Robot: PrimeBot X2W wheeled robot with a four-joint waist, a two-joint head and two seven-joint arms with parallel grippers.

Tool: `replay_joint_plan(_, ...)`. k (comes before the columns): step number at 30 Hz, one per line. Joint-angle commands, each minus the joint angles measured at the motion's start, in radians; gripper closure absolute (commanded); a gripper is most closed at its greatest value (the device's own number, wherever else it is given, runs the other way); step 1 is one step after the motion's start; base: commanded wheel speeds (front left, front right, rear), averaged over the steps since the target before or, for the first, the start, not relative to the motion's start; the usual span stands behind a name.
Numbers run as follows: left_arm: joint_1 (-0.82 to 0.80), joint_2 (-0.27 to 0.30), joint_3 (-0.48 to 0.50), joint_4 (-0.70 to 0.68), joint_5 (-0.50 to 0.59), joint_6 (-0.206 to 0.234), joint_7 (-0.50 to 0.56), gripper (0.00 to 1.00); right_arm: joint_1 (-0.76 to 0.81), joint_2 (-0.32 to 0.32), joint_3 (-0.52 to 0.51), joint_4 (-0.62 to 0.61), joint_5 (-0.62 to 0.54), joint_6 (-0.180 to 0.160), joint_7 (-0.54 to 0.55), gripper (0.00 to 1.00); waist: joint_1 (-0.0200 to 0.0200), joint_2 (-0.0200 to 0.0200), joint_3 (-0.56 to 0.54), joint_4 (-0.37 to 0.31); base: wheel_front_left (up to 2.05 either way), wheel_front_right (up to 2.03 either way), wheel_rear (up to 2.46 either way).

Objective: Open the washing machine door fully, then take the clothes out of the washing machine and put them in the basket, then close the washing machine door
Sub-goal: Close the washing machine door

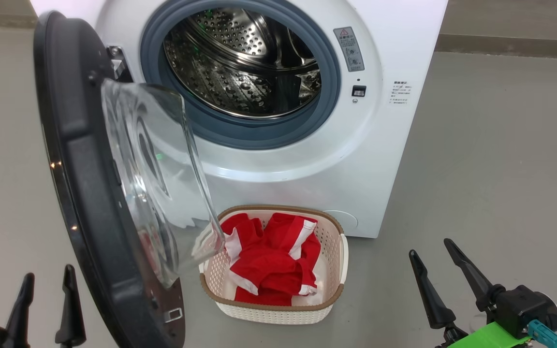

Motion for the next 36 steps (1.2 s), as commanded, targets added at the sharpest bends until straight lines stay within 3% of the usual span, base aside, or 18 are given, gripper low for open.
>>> replay_joint_plan(1,-0.009,0.013,0.041,-0.018,0.017,-0.007,-0.012,0.00,-0.044,-0.007,0.018,-0.027,-0.001,0.005,-0.006,0.00,0.0000,0.0000,0.000,0.000,0.00,0.00,0.00)
replay_joint_plan(15,-0.021,-0.015,0.077,0.029,0.107,-0.029,-0.012,0.00,-0.048,-0.003,0.019,-0.024,0.003,0.005,-0.006,0.00,0.0000,0.0000,-0.001,0.002,0.00,0.00,0.00)
replay_joint_plan(36,-0.037,-0.017,0.074,0.066,0.129,-0.034,-0.012,0.00,-0.051,-0.001,0.019,-0.020,0.008,0.005,-0.006,0.00,0.0000,0.0000,-0.007,0.012,0.00,0.00,0.00)
